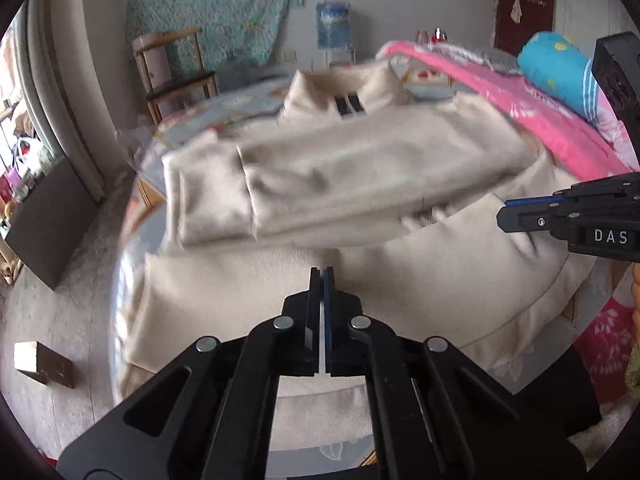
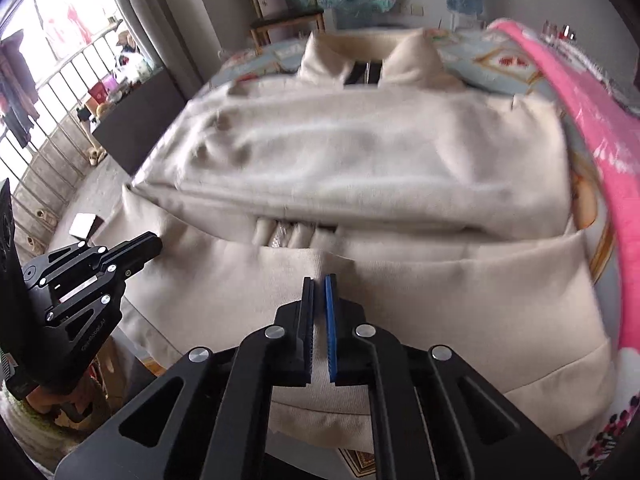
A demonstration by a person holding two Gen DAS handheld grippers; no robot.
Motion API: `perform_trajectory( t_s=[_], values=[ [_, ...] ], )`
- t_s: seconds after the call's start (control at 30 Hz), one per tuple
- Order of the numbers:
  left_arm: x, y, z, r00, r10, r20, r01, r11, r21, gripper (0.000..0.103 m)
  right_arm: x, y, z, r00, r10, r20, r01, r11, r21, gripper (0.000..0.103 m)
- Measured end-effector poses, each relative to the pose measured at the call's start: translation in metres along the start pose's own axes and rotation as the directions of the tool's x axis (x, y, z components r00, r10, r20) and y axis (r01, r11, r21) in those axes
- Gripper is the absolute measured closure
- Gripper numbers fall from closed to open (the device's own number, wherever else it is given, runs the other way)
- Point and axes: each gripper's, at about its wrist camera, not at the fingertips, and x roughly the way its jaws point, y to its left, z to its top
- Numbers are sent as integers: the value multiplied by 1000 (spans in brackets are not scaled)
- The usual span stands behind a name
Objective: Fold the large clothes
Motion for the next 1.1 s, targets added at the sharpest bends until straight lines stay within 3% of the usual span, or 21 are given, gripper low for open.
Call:
perform_trajectory(
  t_s=[0.13,0.33,0.47,0.57,0.73,0.77,0.93,1.07,1.1],
  values=[
    [-5,9,17,998,25,61,-23,999,-27,102,0,4,13,998,-29,50,30,999,-17,97],
    [36,3,9,999,50,-17,-49,999,18,102,48,-5,4,999,-54,-2,54,999,-1,98],
    [42,1,-1,997,60,-37,-59,998,33,102,37,-28,4,999,50,7,-51,995,90,97],
    [44,1,-1,998,57,-40,-56,998,29,102,6,-64,4,998,3,61,-13,987,160,93],
    [44,0,-2,997,60,-38,-58,998,36,102,-37,-118,-3,982,-165,97,140,965,224,59],
    [44,0,-3,997,61,-38,-59,998,36,102,-35,-128,-3,979,-191,75,169,959,228,57],
    [44,0,-3,997,64,-43,-62,997,42,102,-12,-153,-5,981,-195,-10,193,957,216,57],
    [44,-2,-3,997,71,-42,-69,996,54,101,-2,-156,-5,978,-209,-5,207,961,184,59],
    [44,-2,-3,996,74,-41,-72,996,57,101,-2,-154,-5,980,-198,-4,195,966,170,75]
  ],
)
